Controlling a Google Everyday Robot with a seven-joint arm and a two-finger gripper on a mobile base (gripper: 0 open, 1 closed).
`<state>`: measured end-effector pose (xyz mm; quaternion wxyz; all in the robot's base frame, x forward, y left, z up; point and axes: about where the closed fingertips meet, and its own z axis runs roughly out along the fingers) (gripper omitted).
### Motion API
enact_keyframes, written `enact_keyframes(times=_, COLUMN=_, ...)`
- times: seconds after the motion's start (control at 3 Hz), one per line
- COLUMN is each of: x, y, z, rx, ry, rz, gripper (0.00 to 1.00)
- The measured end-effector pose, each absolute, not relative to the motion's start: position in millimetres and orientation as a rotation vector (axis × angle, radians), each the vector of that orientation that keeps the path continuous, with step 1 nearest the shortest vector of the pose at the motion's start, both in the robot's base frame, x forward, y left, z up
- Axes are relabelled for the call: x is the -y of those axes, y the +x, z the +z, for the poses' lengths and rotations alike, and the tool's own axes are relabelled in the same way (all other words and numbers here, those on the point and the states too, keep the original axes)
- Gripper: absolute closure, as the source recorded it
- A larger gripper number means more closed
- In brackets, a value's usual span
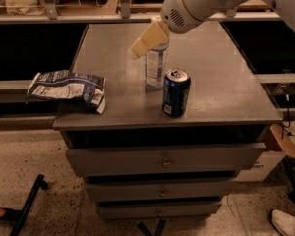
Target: Pick blue plastic bottle
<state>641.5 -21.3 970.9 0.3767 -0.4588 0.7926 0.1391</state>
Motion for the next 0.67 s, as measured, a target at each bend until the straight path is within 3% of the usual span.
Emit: enact_keyframes(times=0.67, x=19, y=654, z=945, rx=-2.033, ry=-1.157, rz=0.407, gripper=0.00)
